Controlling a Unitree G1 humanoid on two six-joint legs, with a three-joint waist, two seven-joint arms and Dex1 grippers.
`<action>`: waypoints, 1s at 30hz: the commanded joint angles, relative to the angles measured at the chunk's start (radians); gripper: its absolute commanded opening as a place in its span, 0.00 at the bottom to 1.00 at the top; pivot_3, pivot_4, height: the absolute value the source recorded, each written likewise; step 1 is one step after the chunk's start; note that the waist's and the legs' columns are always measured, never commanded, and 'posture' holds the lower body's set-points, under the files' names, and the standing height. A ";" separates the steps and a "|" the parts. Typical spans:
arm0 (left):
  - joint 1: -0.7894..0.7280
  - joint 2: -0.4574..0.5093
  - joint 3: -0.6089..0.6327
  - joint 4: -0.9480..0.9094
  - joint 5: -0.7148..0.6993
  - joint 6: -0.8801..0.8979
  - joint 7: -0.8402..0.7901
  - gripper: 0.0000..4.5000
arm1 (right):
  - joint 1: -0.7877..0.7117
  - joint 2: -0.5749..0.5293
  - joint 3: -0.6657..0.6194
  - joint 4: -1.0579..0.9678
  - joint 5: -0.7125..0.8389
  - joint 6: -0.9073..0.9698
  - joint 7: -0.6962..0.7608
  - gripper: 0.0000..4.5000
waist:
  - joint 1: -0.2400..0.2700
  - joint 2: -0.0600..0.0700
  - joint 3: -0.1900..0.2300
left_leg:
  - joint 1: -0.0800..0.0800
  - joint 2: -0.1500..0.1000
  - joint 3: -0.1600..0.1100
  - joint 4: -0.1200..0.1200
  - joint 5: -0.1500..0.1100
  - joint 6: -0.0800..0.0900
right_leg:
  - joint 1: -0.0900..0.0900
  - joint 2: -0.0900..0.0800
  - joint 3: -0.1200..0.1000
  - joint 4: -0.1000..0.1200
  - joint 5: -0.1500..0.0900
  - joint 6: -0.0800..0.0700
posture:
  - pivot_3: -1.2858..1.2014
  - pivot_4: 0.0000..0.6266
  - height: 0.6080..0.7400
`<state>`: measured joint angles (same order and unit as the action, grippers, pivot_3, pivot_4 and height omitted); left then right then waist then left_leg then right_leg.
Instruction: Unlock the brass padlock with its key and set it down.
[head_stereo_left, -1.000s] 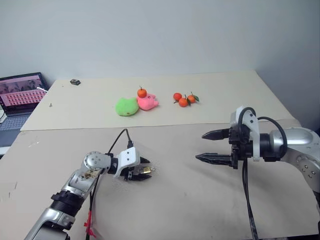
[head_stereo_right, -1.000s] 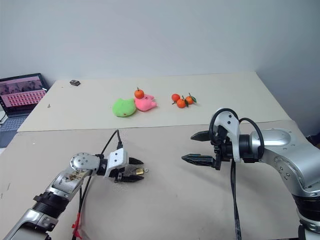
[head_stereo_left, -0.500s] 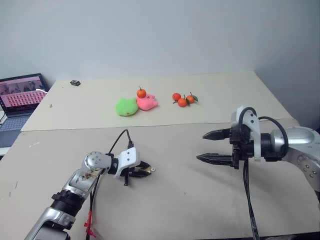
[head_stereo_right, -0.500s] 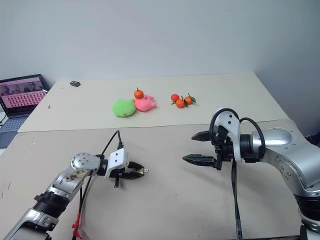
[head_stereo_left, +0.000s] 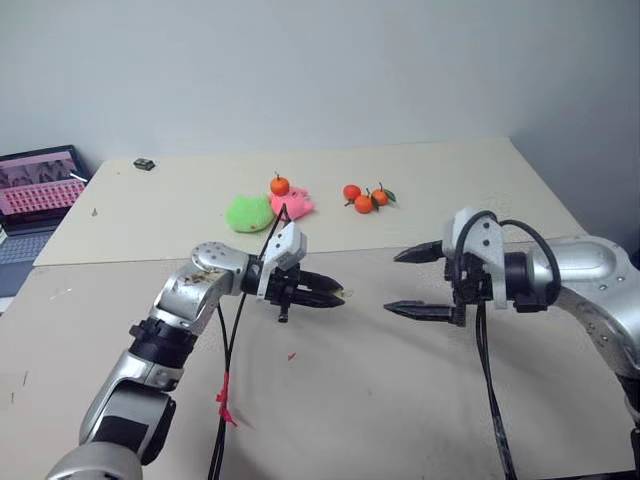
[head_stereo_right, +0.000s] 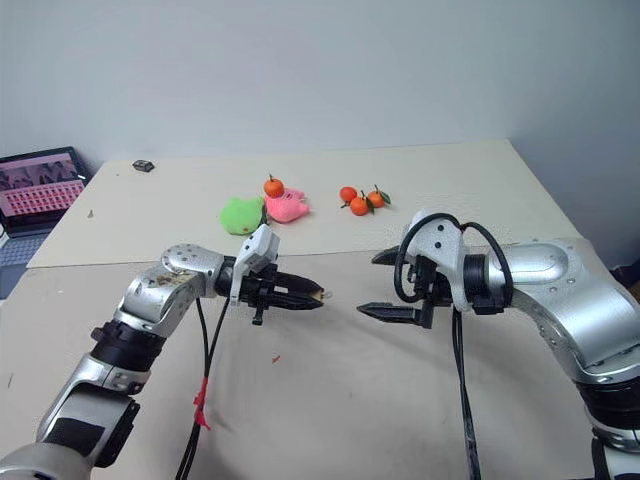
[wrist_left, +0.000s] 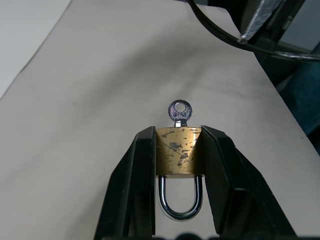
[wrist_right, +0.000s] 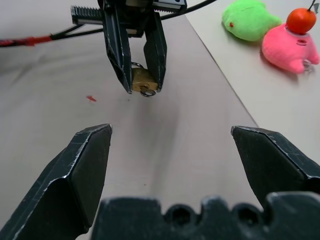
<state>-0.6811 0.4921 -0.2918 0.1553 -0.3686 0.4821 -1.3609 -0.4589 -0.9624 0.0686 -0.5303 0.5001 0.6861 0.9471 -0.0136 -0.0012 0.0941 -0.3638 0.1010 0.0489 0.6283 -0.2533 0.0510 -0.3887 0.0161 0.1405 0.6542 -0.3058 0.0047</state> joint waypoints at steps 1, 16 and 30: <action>-0.065 -0.022 -0.009 0.049 -0.001 -0.024 -0.059 0.18 | 0.011 0.009 0.006 -0.065 -0.125 -0.141 -0.051 1.00 | 0.001 0.000 0.000 | 0.000 -0.001 0.000 0.000 0.000 0.000 | 0.000 -0.001 0.000 0.000 -0.001 0.002 | 0.52 0.24 0.40; -0.295 -0.093 0.006 0.403 -0.011 0.087 -0.233 0.18 | 0.309 0.035 0.051 -0.064 -0.577 -0.795 -0.150 1.00 | -0.004 -0.002 0.001 | -0.002 -0.001 -0.001 0.000 0.000 0.000 | 0.000 0.000 0.000 0.001 -0.003 0.004 | 0.52 0.24 0.40; -0.298 -0.061 -0.084 0.268 -0.094 0.199 -0.254 0.18 | 0.263 0.113 0.055 -0.010 -0.588 -0.863 -0.145 0.67 | -0.002 -0.002 0.001 | -0.002 -0.001 -0.002 0.003 0.001 -0.001 | 0.000 0.000 0.000 0.005 -0.002 0.004 | 0.52 0.24 0.40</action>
<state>-0.9465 0.4254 -0.3785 0.4460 -0.4371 0.6658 -1.6050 -0.1826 -0.8577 0.1431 -0.5262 -0.1044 -0.1526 0.8017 -0.0152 -0.0035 0.0956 -0.3657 0.0995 0.0468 0.6310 -0.2525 0.0497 -0.3886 0.0165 0.1404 0.6590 -0.3083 0.0089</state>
